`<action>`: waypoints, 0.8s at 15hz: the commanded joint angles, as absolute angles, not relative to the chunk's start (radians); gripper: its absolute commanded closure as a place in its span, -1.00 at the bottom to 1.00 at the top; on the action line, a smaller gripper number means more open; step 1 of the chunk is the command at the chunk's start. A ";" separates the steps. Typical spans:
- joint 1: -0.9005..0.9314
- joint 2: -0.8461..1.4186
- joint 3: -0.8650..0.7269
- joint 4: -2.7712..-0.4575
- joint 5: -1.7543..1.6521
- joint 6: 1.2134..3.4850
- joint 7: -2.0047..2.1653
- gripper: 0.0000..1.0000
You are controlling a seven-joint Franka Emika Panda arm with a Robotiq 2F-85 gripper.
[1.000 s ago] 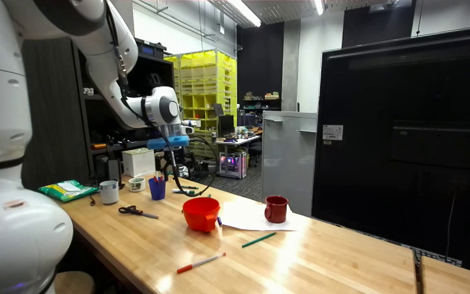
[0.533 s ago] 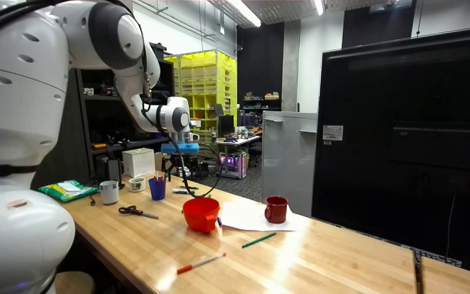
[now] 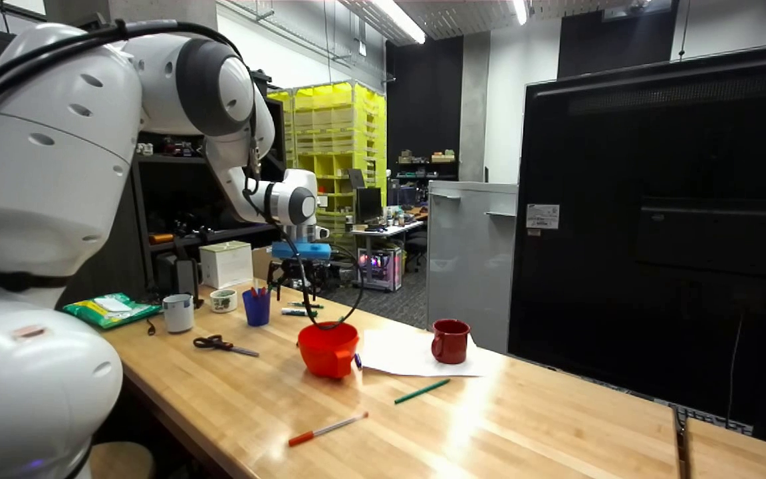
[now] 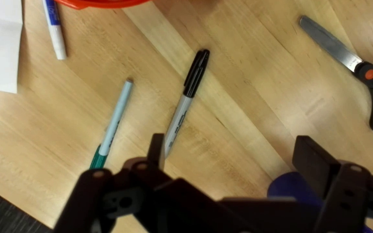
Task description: Pick the black marker and move it to the right of the red mug
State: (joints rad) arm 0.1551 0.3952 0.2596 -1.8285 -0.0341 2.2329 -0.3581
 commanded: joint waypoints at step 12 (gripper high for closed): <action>0.157 0.497 0.248 -1.782 -0.018 2.197 -0.367 -1.00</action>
State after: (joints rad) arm 0.1546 0.4809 0.2497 -1.8044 -0.0341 2.2233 -0.3581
